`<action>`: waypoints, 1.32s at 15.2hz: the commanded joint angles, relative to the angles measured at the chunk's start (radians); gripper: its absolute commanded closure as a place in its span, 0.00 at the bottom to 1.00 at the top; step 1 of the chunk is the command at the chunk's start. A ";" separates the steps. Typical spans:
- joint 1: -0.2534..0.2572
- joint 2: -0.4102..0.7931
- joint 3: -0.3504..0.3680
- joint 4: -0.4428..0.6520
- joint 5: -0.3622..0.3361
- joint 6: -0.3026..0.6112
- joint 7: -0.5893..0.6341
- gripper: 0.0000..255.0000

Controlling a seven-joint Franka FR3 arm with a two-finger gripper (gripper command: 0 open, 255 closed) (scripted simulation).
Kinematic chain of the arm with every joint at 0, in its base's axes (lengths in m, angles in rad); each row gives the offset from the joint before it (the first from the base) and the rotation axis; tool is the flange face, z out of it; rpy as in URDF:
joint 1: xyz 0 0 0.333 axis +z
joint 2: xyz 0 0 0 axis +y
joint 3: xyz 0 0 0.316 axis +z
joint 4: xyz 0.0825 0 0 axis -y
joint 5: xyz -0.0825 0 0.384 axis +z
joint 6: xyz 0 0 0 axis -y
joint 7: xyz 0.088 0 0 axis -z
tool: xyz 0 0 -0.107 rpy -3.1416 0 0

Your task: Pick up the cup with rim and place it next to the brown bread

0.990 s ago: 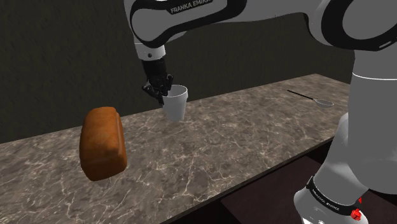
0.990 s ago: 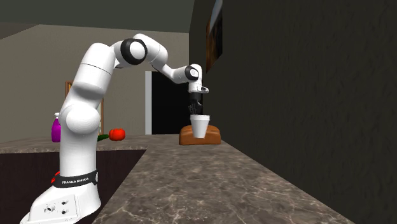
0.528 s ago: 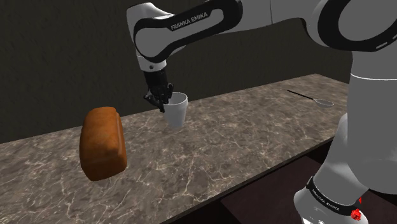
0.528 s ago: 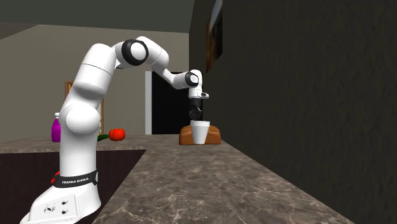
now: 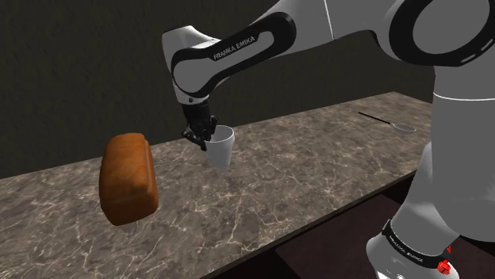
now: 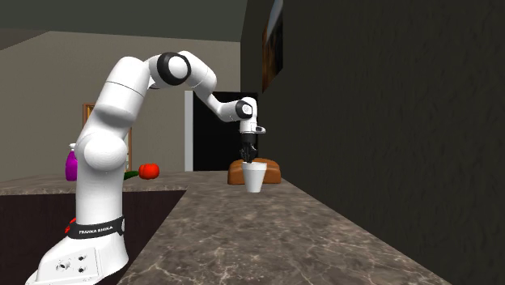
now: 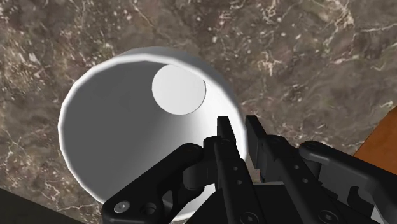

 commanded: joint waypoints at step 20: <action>0.003 -0.014 0.003 0.087 0.005 -0.100 -0.005 0.00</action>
